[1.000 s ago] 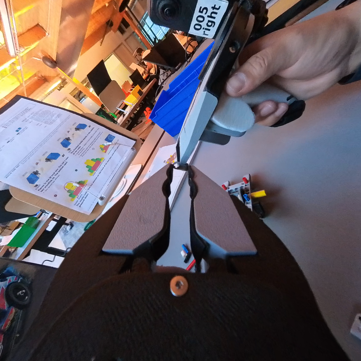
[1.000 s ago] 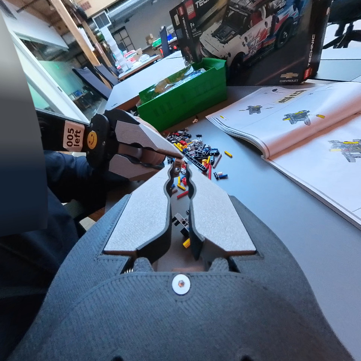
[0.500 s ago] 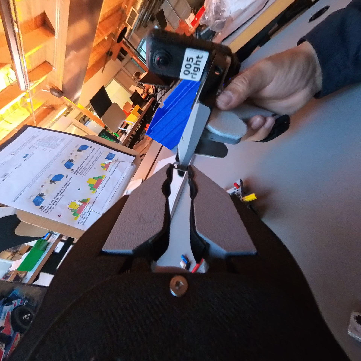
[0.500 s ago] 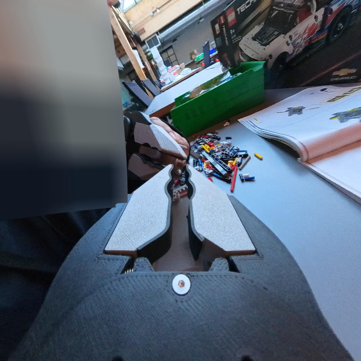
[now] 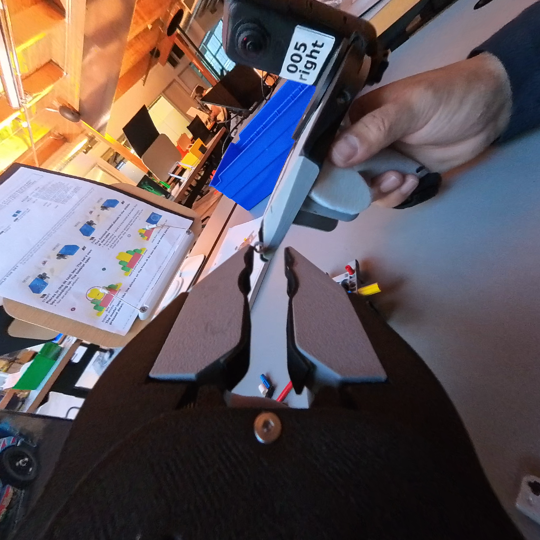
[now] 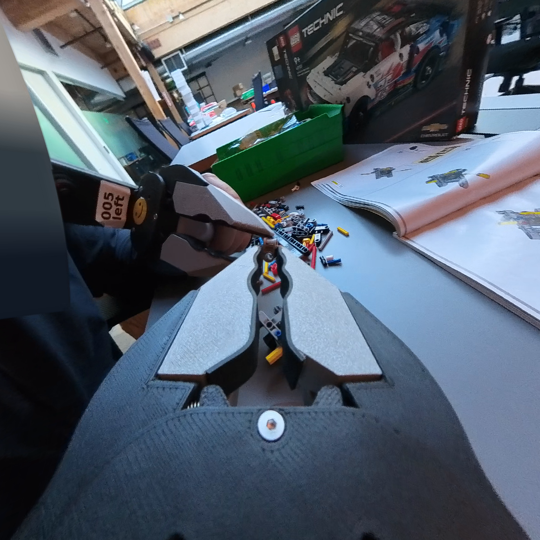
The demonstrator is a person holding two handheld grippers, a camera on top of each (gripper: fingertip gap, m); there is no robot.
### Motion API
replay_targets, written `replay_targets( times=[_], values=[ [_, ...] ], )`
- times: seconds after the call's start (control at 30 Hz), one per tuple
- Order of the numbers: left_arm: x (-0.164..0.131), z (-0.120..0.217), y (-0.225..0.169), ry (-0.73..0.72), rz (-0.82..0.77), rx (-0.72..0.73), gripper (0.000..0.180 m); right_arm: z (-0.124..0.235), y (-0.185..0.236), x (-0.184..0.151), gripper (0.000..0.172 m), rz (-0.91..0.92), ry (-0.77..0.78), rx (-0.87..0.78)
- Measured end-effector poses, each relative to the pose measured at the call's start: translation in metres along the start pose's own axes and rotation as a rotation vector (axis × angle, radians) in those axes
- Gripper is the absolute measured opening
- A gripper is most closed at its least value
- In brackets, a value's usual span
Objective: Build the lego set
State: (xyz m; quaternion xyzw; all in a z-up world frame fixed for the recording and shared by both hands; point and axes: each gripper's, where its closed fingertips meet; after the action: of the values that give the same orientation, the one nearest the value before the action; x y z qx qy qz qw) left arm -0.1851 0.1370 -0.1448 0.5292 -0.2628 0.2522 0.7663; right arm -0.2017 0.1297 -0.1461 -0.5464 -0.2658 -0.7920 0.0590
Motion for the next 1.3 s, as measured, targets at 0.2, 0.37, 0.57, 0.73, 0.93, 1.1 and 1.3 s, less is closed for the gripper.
replay_targets(
  times=[0.2,0.37,0.57,0.73,0.93,1.1,1.3],
  values=[
    [-0.004,-0.001,0.001,0.017,-0.029,0.025,0.018,-0.008,0.005,-0.001,0.006,0.034,0.006,-0.037],
    [-0.001,0.001,0.002,0.012,-0.079,0.057,0.016,-0.006,0.009,0.0,0.005,0.021,-0.02,-0.013],
    [0.002,0.003,0.002,-0.006,-0.077,0.051,0.014,-0.004,0.012,0.002,0.004,0.008,-0.035,0.026],
    [0.005,0.004,0.003,-0.033,-0.072,0.063,0.014,-0.003,0.015,0.005,0.004,-0.023,-0.058,0.076],
    [0.001,0.001,0.002,-0.013,-0.063,0.056,0.014,-0.004,0.011,0.002,0.004,0.001,-0.034,0.027],
    [-0.001,0.0,0.001,0.0,-0.077,0.06,0.014,-0.005,0.008,0.0,0.004,0.081,-0.009,-0.063],
    [-0.006,-0.003,0.001,0.022,-0.068,0.054,0.015,-0.005,0.003,0.0,0.004,0.192,0.015,-0.205]
  ],
)
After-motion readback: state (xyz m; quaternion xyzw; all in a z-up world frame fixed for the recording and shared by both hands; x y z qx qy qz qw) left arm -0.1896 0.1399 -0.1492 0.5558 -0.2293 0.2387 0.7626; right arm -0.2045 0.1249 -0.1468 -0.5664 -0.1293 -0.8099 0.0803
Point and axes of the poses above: each gripper's, where its closed fingertips meet, z back along the fingers, x out of its top, y = z × x across the jaws, and after that the axes turned 11 degrees about y, right-handed
